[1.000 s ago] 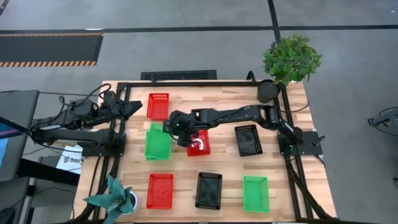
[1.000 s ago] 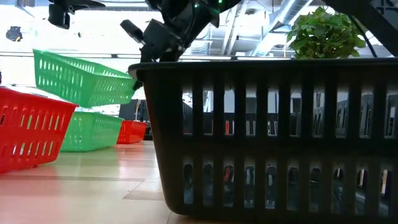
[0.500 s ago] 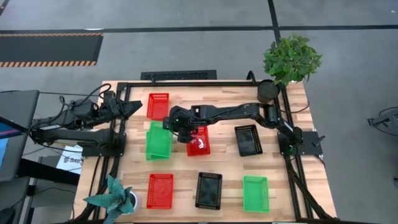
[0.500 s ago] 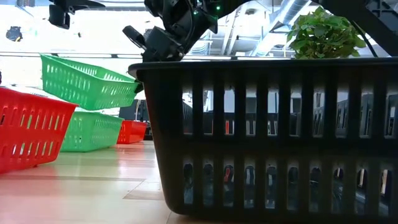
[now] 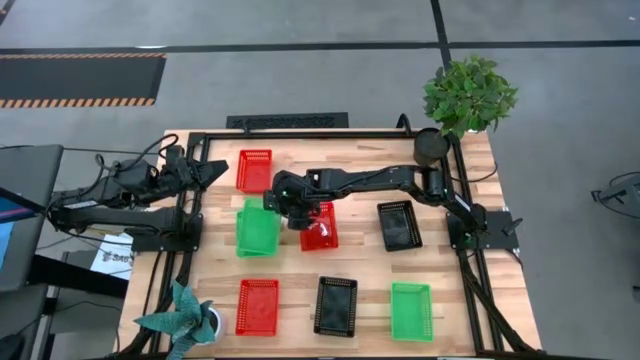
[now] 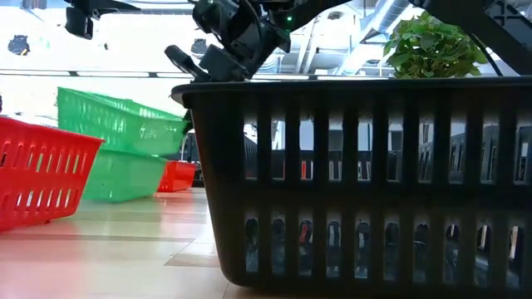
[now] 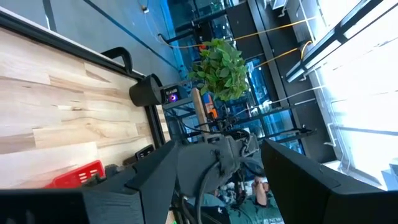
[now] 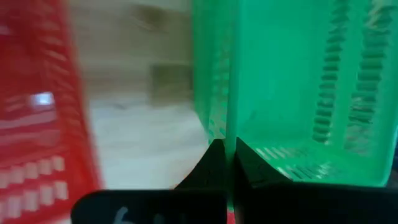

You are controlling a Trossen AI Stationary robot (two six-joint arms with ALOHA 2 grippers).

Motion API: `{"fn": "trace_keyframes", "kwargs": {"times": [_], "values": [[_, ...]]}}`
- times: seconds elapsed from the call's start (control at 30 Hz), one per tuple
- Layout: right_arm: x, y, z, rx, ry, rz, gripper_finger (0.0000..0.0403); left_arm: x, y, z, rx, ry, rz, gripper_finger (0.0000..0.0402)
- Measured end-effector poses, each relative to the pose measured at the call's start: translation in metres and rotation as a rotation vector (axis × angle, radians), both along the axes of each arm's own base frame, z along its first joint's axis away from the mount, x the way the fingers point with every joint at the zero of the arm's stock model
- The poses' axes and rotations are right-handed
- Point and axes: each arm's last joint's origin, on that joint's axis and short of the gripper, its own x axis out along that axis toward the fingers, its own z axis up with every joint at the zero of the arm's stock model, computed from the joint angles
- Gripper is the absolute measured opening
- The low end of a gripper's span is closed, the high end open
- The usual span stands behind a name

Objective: Stack baskets by color
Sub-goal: Stack the top green bin on top of the middle green bin

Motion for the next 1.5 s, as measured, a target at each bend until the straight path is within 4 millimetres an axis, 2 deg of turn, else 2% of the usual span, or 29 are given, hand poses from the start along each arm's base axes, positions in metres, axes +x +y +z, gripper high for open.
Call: {"fn": "trace_keyframes", "kwargs": {"times": [0.4,0.6,1.13,1.27,1.5], "values": [[0.002,0.000,0.003,-0.005,-0.036,-0.002,0.0009,0.000,0.000,0.000,0.001,0.000,0.000,0.0220],[0.005,0.008,-0.015,-0.001,0.017,0.010,0.0009,0.000,0.000,0.000,0.002,0.003,0.000,0.0220],[0.004,0.006,-0.013,0.000,0.026,0.005,0.0020,0.000,0.000,0.000,0.003,0.005,0.000,0.0220],[0.004,0.002,-0.013,0.018,0.025,-0.014,0.0033,0.000,0.000,0.000,0.003,0.005,0.000,0.0220],[0.003,0.000,-0.013,0.078,0.026,-0.053,0.0081,0.000,0.000,0.000,0.002,0.005,0.000,0.0220]]}}
